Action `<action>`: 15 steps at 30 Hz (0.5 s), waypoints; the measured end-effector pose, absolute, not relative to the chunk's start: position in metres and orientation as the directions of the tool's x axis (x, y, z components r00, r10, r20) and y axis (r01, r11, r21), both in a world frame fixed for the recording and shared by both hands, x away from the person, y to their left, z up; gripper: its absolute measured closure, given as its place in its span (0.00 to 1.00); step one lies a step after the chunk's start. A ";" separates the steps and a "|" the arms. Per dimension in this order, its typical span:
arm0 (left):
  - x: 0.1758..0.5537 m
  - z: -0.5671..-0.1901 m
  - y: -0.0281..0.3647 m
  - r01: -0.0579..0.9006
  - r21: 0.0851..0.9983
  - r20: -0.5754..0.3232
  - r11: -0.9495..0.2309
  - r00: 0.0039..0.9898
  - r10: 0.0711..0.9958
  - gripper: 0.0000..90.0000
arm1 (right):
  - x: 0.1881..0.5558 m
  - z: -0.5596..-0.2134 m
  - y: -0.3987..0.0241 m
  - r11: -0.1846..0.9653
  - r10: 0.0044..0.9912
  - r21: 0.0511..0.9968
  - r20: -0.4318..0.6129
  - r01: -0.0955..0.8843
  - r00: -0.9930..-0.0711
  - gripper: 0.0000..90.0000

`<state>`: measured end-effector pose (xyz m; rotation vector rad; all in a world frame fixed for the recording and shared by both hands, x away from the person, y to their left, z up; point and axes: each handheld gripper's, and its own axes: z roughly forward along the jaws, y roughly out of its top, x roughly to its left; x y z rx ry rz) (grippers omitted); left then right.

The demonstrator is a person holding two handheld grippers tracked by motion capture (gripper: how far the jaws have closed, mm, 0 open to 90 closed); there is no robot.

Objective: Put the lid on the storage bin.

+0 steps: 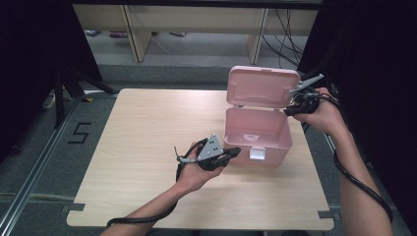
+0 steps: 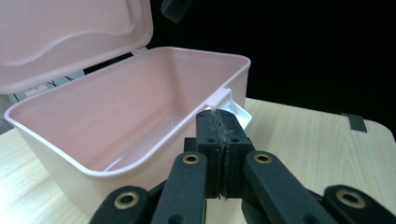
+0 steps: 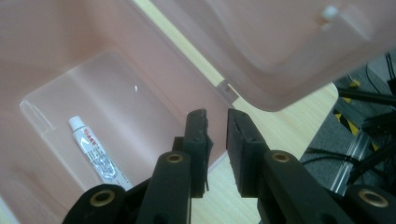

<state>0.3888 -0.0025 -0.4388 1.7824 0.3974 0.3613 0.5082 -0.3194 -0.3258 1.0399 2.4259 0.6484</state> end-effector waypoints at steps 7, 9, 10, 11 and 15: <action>0.388 -0.440 -0.002 0.095 0.970 0.016 -0.223 0.892 0.452 0.99 | 0.513 -0.319 -0.324 0.543 0.812 0.593 -0.189 0.594 -0.552 0.85; 0.389 -0.439 -0.002 0.096 0.971 0.015 -0.221 0.891 0.453 0.99 | 0.514 -0.317 -0.325 0.531 0.822 0.599 -0.189 0.600 -0.538 0.85; 0.389 -0.439 -0.002 0.092 0.971 0.019 -0.221 0.892 0.452 0.99 | 0.515 -0.316 -0.326 0.523 0.827 0.606 -0.192 0.599 -0.529 0.84; 0.390 -0.438 -0.003 0.090 0.971 0.021 -0.221 0.892 0.452 0.99 | 0.515 -0.316 -0.327 0.518 0.831 0.608 -0.191 0.601 -0.523 0.84; 0.391 -0.438 -0.006 0.072 0.977 0.025 -0.203 0.896 0.443 0.98 | 0.516 -0.314 -0.330 0.485 0.851 0.627 -0.180 0.610 -0.493 0.82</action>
